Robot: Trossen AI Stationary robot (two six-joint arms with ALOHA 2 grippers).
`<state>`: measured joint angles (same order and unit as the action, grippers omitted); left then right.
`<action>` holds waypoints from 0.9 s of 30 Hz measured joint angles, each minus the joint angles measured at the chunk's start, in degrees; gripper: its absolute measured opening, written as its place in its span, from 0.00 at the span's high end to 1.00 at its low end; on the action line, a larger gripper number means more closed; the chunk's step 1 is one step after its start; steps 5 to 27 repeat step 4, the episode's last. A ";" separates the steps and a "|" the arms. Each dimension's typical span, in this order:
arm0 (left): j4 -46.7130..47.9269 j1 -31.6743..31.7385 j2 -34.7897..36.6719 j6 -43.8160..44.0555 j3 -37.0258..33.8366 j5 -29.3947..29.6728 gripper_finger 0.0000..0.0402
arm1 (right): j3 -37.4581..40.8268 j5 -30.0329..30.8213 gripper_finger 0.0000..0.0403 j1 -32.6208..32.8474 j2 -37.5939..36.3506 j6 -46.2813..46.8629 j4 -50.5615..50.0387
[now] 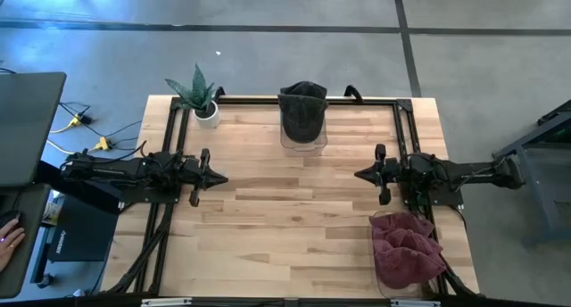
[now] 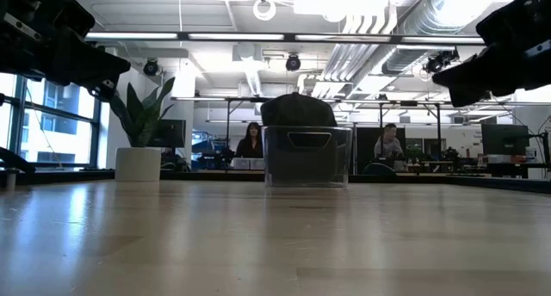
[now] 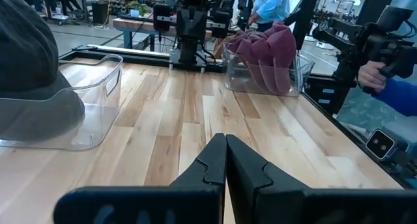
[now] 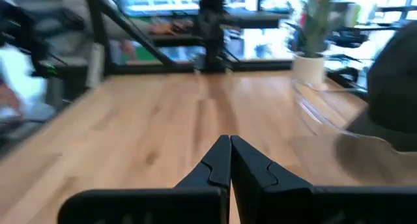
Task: Pick & Place hat
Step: Return to Home Position
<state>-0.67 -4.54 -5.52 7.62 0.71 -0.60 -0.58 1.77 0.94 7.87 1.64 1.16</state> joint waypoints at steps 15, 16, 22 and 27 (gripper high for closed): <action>0.00 0.00 0.00 0.00 0.00 0.00 1.00 | 0.00 -4.20 1.00 -1.16 -3.91 0.91 -0.22; 0.00 0.00 0.00 0.00 0.00 0.00 1.00 | 0.00 -4.20 1.00 -1.16 -3.91 0.91 -0.22; 0.00 0.00 0.00 0.00 0.00 0.00 1.00 | 0.00 -4.20 1.00 -1.16 -3.91 0.91 -0.22; 0.00 0.00 0.00 0.00 0.00 0.00 1.00 | 0.00 -4.20 1.00 -1.16 -3.91 0.91 -0.22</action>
